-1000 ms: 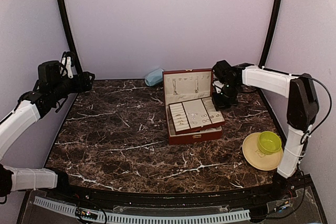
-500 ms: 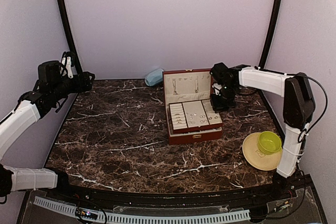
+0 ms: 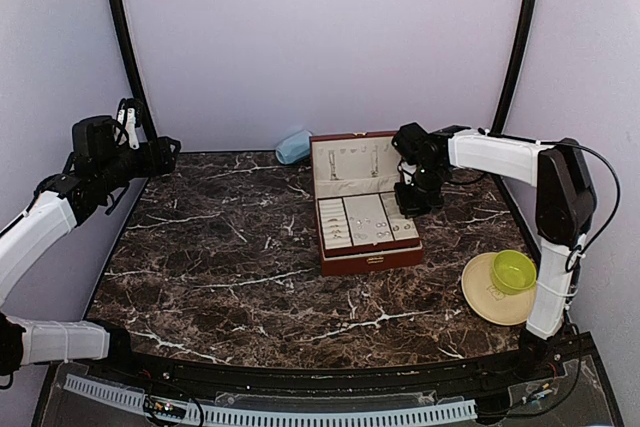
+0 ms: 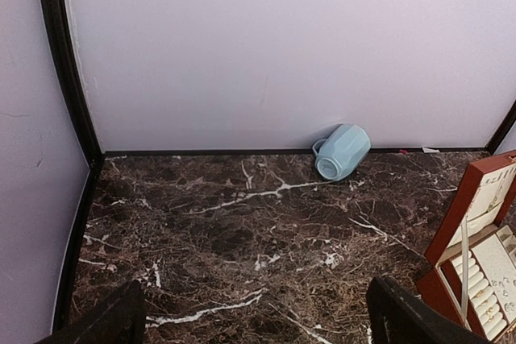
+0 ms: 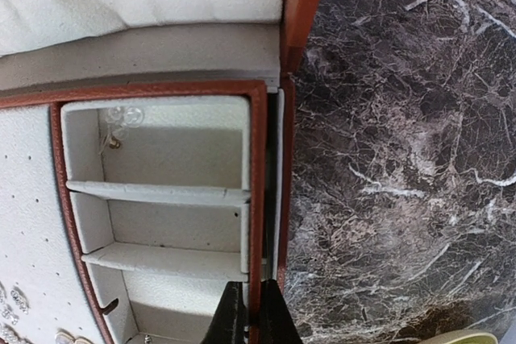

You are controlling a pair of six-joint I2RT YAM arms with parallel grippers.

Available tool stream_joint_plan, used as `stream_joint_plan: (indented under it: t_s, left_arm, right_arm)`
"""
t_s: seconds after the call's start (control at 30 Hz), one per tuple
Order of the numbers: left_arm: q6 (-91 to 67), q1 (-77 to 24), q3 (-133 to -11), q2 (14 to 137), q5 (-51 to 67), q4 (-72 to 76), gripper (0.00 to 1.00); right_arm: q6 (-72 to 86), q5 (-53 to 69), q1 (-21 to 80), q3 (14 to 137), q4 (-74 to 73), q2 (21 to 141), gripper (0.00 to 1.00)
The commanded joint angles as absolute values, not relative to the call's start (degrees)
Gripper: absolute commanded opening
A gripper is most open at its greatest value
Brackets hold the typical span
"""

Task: Organize the mixed jewelry
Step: Place the compartment layer in the jewelry box.

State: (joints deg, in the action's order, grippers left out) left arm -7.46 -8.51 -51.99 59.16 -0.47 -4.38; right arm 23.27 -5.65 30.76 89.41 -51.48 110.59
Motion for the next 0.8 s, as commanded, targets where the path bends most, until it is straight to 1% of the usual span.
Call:
stream_joint_plan:
  t_s: [0.0,0.57,0.77]
  left_arm:
    - [-6.76,-8.26,-51.16,57.49,-0.18,-3.6,0.98]
    - [-6.77,-8.26,-51.12,57.48,-0.18,-3.55,0.98]
    - [-6.77,-8.26,-51.06,57.48,-0.13,-3.52,0.98]
  right_arm:
    - [23.57,-7.14,31.29,91.23,-52.53,111.14,0.0]
    - [20.88,-8.44,31.28,92.64,-56.17,111.35,0.0]
    - [22.31,-5.93,31.78,91.27,-53.6,111.61,0.0]
